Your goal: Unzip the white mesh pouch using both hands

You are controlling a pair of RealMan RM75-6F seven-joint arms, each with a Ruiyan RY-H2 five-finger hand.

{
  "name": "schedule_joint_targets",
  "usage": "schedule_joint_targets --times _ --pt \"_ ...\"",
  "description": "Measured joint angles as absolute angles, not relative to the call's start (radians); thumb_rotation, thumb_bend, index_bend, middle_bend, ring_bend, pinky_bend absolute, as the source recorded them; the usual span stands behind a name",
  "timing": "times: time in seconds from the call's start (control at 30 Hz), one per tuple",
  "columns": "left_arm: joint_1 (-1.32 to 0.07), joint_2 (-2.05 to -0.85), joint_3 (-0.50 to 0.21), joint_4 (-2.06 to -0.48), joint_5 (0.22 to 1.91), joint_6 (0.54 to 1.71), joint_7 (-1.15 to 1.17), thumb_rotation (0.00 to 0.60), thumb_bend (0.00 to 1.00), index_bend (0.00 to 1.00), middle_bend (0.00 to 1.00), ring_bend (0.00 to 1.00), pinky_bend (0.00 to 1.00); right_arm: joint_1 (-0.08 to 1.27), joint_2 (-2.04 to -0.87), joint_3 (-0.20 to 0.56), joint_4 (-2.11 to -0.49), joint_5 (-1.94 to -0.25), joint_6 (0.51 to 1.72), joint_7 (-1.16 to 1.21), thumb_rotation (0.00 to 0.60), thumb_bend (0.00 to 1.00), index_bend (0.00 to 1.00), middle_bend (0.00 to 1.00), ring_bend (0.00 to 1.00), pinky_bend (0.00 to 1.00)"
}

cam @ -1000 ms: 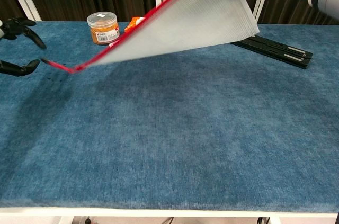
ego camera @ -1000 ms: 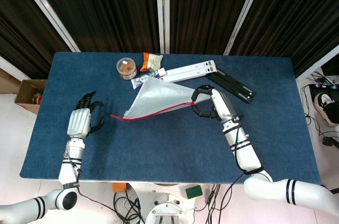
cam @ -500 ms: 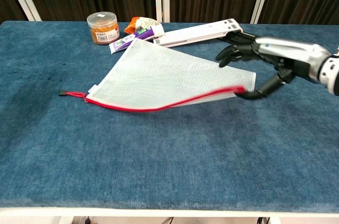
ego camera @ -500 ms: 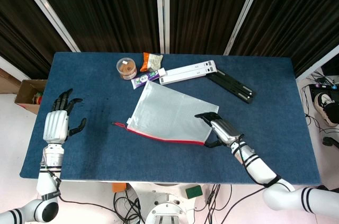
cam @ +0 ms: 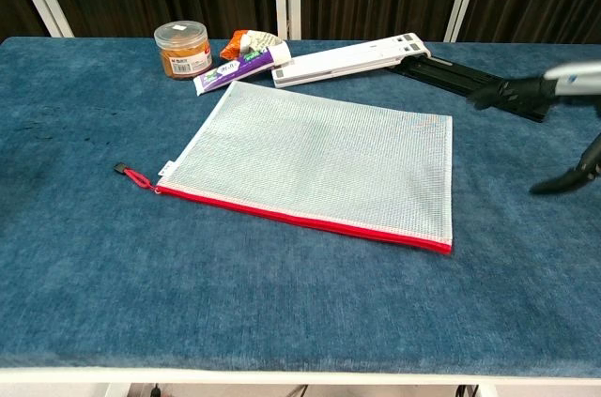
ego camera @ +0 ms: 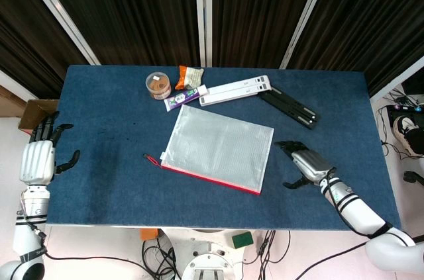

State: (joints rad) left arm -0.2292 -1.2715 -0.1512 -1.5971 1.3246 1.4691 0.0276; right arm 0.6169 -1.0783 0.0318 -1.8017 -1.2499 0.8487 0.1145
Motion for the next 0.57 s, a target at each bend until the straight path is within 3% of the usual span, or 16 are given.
schedule_joint_targets --times 0.1,0.3,0.57 --pt "-0.210 -1.232 -0.130 -1.581 1.370 1.488 0.022 0.600 0.28 0.28 0.04 0.00 0.12 0.556 -1.077 0.038 -1.774 -1.297 1.013 0.095 0.600 0.30 0.07 0.22 0.04 0.11" --pt "-0.152 -1.136 -0.065 -1.595 1.425 1.508 -0.019 0.600 0.28 0.29 0.04 0.00 0.11 0.388 -1.053 0.039 -1.729 -1.361 1.304 0.017 0.600 0.30 0.07 0.20 0.04 0.11" --pt "-0.037 -1.104 0.010 -1.641 1.467 1.600 -0.022 0.600 0.28 0.29 0.04 0.00 0.11 0.215 -1.054 0.006 -1.660 -1.428 1.488 0.069 0.600 0.30 0.07 0.20 0.04 0.11"
